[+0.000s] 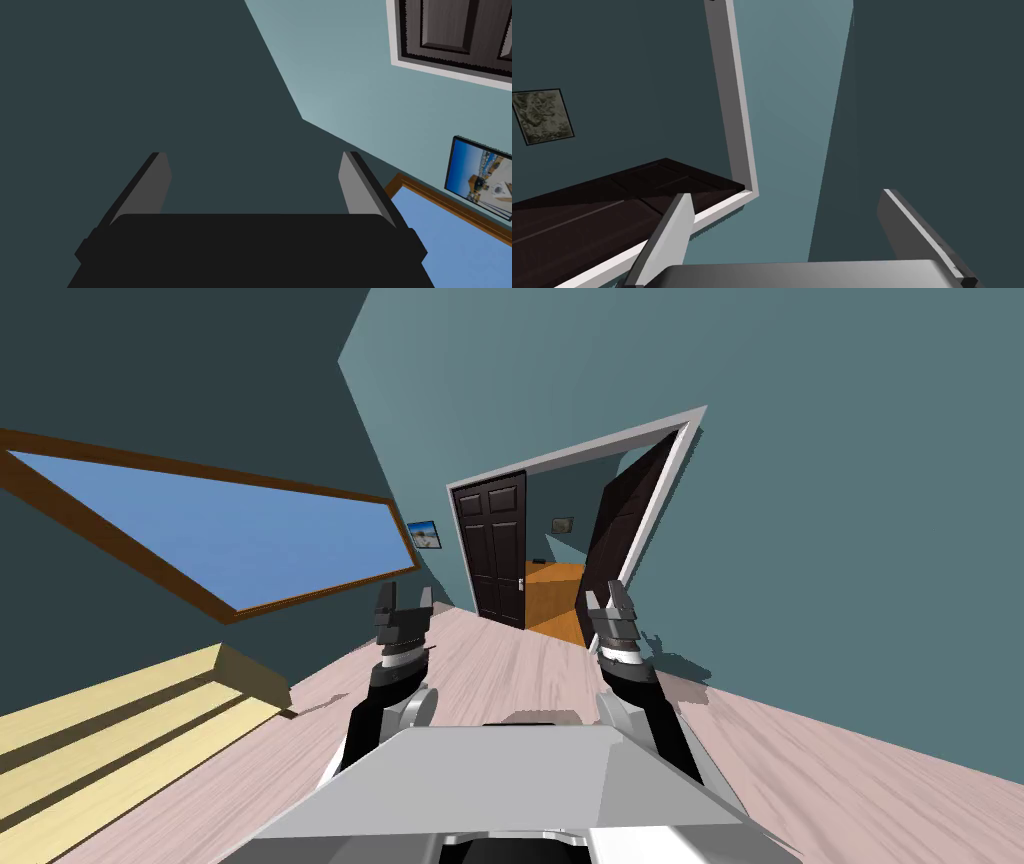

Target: Push the door open

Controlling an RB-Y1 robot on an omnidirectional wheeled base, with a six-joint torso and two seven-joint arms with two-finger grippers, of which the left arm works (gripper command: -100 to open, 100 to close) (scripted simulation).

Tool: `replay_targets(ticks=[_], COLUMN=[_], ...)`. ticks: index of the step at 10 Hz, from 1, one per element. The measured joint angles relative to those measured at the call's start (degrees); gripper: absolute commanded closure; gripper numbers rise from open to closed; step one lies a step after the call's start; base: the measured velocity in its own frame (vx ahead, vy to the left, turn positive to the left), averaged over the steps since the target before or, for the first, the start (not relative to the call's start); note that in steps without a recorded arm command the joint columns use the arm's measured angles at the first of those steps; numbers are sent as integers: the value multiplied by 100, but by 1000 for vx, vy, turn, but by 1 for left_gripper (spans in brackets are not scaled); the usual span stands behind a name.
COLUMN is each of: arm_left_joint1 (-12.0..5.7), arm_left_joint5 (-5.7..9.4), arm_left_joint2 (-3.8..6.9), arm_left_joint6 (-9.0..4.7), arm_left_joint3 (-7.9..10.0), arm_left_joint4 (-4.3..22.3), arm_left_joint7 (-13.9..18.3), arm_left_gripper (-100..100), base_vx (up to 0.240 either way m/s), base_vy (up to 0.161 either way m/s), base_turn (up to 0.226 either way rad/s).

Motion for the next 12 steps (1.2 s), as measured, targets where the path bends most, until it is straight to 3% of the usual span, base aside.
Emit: replay_targets(ticks=[6,12], arm_left_joint1=[28,4], arm_left_joint5=[523,962], arm_left_joint2=[143,211], arm_left_joint6=[-344,-697], arm_left_joint3=[-147,-299], arm_left_joint4=[622,1274], arm_left_joint7=[-305,-595], arm_left_gripper=[-100,-100], base_vx=[148,111], base_vy=[22,30], base_turn=[-190,-181])
